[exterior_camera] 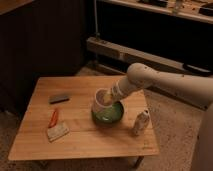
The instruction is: Place the ceramic cup in the ceramic bowl
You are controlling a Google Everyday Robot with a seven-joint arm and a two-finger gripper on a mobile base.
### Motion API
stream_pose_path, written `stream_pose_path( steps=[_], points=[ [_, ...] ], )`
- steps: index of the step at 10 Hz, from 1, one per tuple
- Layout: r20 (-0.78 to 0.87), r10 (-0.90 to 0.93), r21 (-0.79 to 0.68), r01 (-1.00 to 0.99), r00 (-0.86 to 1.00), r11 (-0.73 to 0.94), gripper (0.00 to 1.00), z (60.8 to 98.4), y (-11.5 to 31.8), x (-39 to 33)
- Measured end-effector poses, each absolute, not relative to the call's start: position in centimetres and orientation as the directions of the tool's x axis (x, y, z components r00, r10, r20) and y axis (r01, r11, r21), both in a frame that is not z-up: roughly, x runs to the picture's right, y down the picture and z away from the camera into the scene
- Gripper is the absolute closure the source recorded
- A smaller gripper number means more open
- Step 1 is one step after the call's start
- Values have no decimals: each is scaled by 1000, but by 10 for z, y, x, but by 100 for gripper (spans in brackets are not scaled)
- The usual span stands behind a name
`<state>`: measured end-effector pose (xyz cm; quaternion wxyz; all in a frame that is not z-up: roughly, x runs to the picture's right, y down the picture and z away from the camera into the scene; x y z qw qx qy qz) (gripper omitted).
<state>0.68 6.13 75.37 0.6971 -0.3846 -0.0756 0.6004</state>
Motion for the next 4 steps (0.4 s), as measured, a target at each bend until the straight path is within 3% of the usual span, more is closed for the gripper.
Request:
stream_pose_path(
  steps=[1, 4],
  points=[
    [-358, 896, -626, -780, 264, -21, 39, 756, 60, 8],
    [-356, 896, -626, -779, 266, -18, 15, 761, 54, 13]
  ],
)
